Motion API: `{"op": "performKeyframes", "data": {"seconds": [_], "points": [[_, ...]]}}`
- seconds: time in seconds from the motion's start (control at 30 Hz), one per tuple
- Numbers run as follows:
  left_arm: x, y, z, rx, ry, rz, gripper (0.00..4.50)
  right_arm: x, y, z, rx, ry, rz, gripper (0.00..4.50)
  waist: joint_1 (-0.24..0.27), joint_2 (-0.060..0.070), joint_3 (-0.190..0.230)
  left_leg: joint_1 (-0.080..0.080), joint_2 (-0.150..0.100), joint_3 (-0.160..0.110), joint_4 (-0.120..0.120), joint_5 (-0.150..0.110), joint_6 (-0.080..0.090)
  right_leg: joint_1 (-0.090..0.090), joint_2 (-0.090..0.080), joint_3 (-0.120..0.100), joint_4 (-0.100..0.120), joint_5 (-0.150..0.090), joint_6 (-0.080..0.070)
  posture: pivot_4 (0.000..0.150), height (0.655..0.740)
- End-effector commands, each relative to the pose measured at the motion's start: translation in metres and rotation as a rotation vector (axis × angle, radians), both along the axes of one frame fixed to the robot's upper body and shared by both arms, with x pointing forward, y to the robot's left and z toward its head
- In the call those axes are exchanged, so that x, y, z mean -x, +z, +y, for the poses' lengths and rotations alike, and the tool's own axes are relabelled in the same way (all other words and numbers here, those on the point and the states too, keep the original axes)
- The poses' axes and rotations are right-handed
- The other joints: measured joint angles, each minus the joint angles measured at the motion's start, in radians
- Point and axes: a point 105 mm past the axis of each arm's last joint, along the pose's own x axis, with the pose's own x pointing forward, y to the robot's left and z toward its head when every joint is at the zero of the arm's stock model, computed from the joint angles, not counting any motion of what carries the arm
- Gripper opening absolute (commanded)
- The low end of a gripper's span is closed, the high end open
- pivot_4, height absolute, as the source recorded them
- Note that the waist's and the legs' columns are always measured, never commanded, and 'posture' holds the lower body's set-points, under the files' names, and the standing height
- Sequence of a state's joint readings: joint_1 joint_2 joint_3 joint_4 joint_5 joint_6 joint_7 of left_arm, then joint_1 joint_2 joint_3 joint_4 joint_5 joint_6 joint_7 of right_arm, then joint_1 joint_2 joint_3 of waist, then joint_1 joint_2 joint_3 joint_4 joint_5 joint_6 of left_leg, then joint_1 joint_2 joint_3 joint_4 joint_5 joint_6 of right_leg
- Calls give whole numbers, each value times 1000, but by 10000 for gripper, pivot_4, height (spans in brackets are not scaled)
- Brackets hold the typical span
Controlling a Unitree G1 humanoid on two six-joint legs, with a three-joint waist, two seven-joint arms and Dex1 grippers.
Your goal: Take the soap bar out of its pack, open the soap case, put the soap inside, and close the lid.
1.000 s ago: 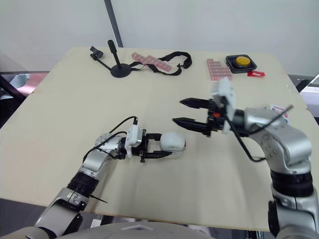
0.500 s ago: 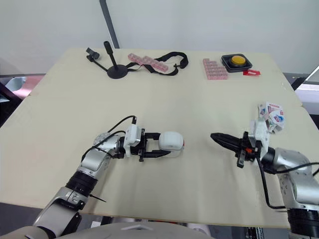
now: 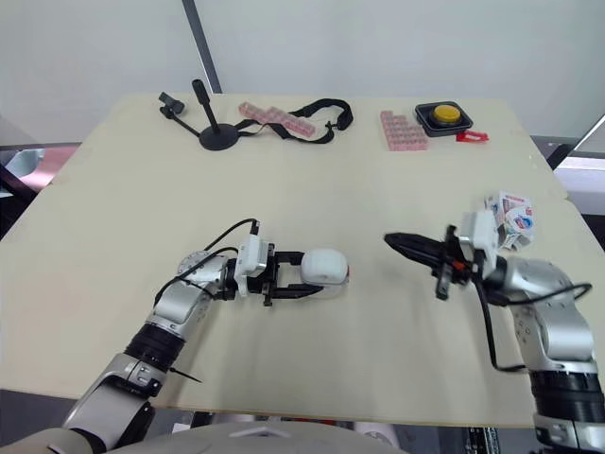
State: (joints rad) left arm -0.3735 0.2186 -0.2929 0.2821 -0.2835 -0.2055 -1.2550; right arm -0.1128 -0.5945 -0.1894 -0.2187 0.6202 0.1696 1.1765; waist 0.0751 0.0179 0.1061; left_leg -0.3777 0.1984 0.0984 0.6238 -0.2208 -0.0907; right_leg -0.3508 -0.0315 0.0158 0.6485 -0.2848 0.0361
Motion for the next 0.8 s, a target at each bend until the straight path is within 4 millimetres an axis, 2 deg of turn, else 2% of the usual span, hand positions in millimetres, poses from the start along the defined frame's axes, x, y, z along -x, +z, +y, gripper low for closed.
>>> {"op": "performKeyframes", "data": {"seconds": [0.03, 0.13, 0.3, 0.8], "points": [[-2, -1, 4, -19, 8, -1, 18856, 8, 18, 29, -13, 84, -27, 621, 2, 0, 0, 0, 0, 0, 0, 0, 0, 0, 0, 0, 0, 0, 0, 1500, 7400], [-3, -1, 6, -21, 12, -2, 18856, 12, 23, 53, -4, 139, -26, 621, 1, 0, 0, 0, 0, 0, 0, 1, -2, 0, 0, 0, -1, 0, 0, 1500, 7400], [-4, -1, 7, -25, 17, -2, 18856, 16, 19, 71, 37, 186, -16, 621, 2, 0, 0, 0, 0, 0, -1, 2, -5, 0, 0, 0, -1, 0, 0, 1500, 7400], [-2, -1, 7, -28, 20, -5, 18856, 16, -6, 68, 156, 167, 13, 621, 1, 0, 0, 0, 0, 0, -2, 2, -6, 0, 0, 0, -2, 0, 0, 1500, 7400]]}}
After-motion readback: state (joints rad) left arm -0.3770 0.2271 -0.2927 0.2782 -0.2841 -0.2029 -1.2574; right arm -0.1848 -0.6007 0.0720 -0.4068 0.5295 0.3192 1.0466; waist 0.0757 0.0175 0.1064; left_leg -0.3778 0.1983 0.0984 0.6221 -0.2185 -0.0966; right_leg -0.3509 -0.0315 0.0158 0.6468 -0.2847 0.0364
